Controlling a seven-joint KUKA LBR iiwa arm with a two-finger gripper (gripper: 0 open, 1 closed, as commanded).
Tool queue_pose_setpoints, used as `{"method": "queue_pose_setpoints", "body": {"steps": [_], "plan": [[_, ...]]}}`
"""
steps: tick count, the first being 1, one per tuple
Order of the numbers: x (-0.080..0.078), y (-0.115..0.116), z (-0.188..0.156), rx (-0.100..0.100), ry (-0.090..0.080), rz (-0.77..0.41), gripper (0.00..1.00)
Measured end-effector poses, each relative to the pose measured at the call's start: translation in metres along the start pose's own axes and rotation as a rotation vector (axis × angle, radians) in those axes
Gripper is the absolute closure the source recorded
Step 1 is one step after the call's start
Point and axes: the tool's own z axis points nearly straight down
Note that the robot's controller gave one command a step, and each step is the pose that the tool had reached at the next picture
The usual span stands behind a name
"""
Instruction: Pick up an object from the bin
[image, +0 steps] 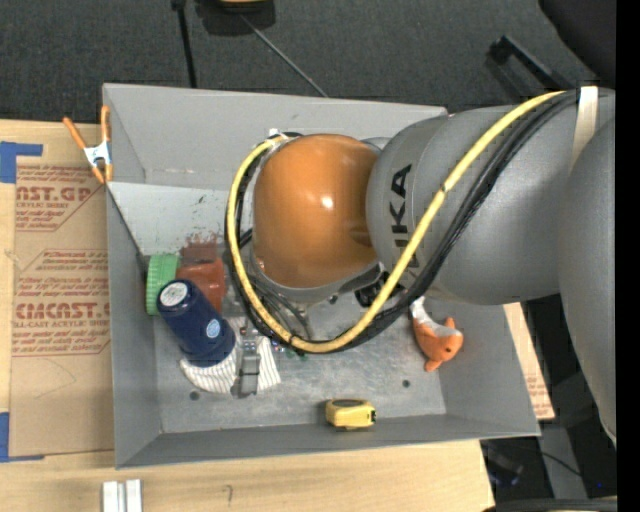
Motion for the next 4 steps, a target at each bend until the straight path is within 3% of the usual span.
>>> {"method": "queue_pose_setpoints", "body": {"steps": [1, 2, 3, 4], "plan": [[-0.002, -0.001, -0.004, -0.001, -0.008, 0.002, 0.0], [0.005, -0.014, 0.08, -0.003, -0.011, -0.002, 0.0], [0.008, -0.017, 0.122, 0.0, -0.004, -0.018, 0.0], [0.012, -0.033, 0.085, -0.002, -0.009, 0.039, 0.0]]}}
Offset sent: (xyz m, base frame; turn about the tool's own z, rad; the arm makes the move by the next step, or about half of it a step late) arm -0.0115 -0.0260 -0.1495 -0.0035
